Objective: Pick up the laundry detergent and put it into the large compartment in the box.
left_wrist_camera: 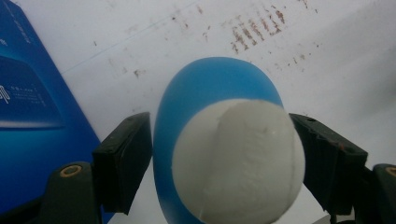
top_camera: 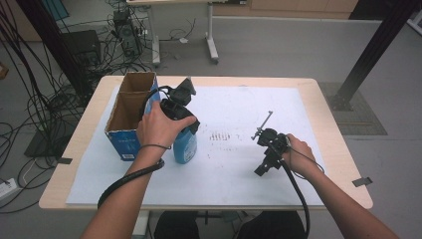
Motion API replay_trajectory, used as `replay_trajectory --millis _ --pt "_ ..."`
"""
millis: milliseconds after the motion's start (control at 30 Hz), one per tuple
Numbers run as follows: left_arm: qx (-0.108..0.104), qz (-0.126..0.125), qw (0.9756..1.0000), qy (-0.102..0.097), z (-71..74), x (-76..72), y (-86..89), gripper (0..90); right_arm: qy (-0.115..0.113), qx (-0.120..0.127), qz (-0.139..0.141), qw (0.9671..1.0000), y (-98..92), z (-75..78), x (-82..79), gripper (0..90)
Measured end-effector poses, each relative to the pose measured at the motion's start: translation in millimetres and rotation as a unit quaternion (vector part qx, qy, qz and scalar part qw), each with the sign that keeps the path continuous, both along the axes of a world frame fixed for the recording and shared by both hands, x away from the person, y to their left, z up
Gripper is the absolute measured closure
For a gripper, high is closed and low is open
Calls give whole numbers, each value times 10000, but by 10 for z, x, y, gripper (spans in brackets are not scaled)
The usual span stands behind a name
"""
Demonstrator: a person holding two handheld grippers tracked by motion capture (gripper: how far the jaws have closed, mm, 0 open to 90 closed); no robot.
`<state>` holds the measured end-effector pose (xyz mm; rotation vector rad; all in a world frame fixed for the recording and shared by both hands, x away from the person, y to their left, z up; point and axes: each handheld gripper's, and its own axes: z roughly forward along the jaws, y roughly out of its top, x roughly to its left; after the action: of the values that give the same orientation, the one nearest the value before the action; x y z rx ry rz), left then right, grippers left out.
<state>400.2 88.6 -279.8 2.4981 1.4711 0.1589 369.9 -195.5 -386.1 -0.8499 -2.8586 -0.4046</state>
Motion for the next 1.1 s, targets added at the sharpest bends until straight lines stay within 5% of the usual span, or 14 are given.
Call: replay_trajectory --millis 1100 --pt "-11 10 10000 -71 9 -10 12 374 -2 0 8 10000 25 -1 5 81"
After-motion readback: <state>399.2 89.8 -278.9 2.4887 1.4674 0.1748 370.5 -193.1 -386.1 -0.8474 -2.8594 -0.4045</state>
